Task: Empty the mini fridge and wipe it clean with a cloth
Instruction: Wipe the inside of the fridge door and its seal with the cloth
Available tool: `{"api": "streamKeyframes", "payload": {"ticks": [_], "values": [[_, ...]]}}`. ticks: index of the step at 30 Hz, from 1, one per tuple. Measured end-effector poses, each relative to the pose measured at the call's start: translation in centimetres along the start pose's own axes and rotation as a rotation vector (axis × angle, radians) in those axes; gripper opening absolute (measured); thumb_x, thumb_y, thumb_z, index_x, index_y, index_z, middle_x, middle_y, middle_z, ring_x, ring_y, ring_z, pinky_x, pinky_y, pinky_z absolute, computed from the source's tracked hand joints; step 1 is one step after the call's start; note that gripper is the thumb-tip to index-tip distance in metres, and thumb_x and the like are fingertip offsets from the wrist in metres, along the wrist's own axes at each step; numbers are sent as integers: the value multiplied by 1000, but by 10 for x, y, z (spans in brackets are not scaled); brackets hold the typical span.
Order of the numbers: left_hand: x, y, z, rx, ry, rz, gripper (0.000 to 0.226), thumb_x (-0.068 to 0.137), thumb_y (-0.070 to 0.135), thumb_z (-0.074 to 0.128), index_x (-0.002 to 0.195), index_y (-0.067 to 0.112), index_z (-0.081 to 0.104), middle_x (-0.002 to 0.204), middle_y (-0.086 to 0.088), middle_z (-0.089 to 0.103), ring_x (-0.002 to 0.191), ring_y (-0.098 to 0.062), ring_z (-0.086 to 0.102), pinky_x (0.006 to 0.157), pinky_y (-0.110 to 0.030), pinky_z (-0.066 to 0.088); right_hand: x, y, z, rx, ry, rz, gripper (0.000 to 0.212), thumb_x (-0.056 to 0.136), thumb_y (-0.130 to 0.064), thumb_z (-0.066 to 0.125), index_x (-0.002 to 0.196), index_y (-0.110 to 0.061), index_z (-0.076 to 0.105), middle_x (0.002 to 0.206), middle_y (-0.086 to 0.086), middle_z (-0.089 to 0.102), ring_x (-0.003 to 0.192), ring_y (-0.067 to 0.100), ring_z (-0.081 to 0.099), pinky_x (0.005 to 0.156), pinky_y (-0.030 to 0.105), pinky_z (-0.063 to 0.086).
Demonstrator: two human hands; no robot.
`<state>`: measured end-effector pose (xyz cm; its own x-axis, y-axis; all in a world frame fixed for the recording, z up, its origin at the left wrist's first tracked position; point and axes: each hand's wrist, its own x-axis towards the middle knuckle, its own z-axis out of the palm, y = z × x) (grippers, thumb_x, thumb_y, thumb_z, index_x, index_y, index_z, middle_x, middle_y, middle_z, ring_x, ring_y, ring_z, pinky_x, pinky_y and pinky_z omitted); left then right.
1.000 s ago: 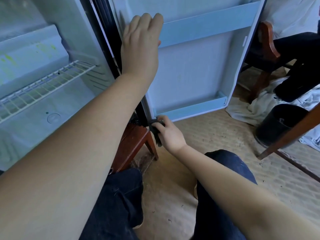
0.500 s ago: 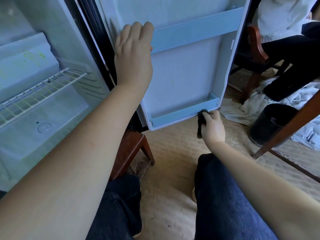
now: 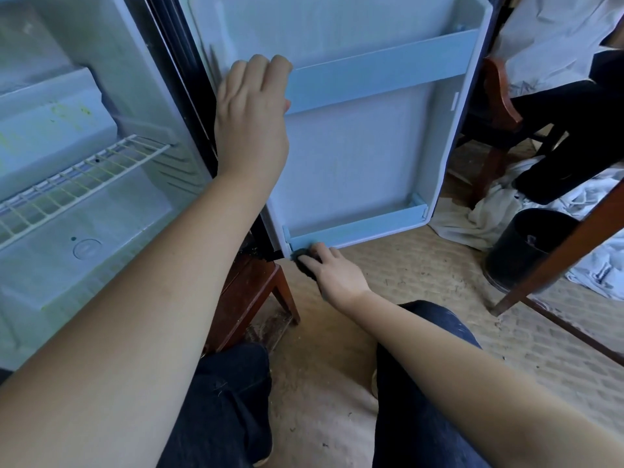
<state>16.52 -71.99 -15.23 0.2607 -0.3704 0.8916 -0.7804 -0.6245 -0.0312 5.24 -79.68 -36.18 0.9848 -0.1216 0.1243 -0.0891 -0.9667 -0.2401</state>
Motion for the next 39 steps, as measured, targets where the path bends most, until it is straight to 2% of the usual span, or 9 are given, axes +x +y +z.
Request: {"api": "streamKeyframes", "payload": {"ticks": [4, 10, 13, 15, 18, 23, 29, 34, 39], "values": [[-1, -2, -8, -28, -33, 4, 29, 80, 1, 57, 109, 7, 60, 98, -11, 61, 93, -26, 45, 83, -31, 32, -23, 55, -8, -43, 62, 64, 63, 81, 1, 56, 140, -19, 46, 136, 11, 41, 113, 36, 45, 66, 42, 52], [1, 4, -11, -45, -71, -16, 30, 82, 0, 56, 111, 6, 59, 100, -12, 60, 94, -33, 53, 84, -34, 34, -57, 121, -50, -1, 192, 472, 64, 73, 1, 68, 133, -17, 52, 125, 6, 45, 105, 31, 50, 59, 33, 47], [-2, 4, -11, -45, -60, -31, 29, 82, -1, 56, 110, 6, 58, 100, -12, 60, 94, -32, 52, 84, -34, 34, -56, 123, -69, 70, 501, 304, 49, 77, 9, 60, 124, -6, 61, 119, 14, 53, 99, 37, 57, 68, 37, 53], [-3, 2, -12, -52, -57, -21, 29, 81, -1, 57, 110, 6, 59, 99, -12, 60, 94, -32, 52, 84, -34, 34, -39, 119, -78, 52, 561, 271, 51, 79, 10, 56, 128, -7, 59, 125, 14, 53, 107, 36, 51, 82, 40, 50], [-3, 1, -14, -59, -57, -21, 30, 80, -1, 59, 109, 7, 59, 98, -12, 61, 93, -33, 53, 83, -34, 35, -15, 105, -75, 39, 357, 292, 53, 84, 6, 48, 131, -16, 58, 129, 7, 56, 111, 33, 43, 95, 36, 39], [-4, 3, -15, -71, -45, -37, 32, 78, -3, 60, 109, 8, 59, 97, -11, 61, 93, -31, 51, 82, -34, 36, 10, 43, -56, 32, 255, 143, 48, 86, -8, 34, 126, -18, 59, 119, 7, 61, 102, 33, 47, 93, 36, 37], [-6, -2, -14, -64, -33, 3, 31, 79, -2, 61, 108, 8, 59, 96, -11, 61, 92, -28, 46, 81, -34, 35, 33, -53, -25, 33, 177, 57, 42, 88, -24, 51, 126, -7, 48, 123, 14, 52, 107, 36, 47, 93, 43, 36], [-5, 0, -14, -68, -35, -15, 32, 79, -4, 62, 108, 8, 58, 97, -11, 61, 92, -24, 42, 81, -33, 34, 28, -13, -39, -4, 29, -90, 56, 89, -11, 49, 143, -12, 33, 139, 12, 43, 124, 32, 40, 104, 39, 33], [-5, 0, -16, -80, -44, -12, 32, 79, -3, 62, 109, 7, 59, 97, -10, 61, 93, -28, 47, 82, -33, 34, 16, 55, -71, -86, -122, 64, 53, 82, -17, 63, 131, -18, 42, 120, 11, 57, 111, 32, 52, 84, 38, 40]]}}
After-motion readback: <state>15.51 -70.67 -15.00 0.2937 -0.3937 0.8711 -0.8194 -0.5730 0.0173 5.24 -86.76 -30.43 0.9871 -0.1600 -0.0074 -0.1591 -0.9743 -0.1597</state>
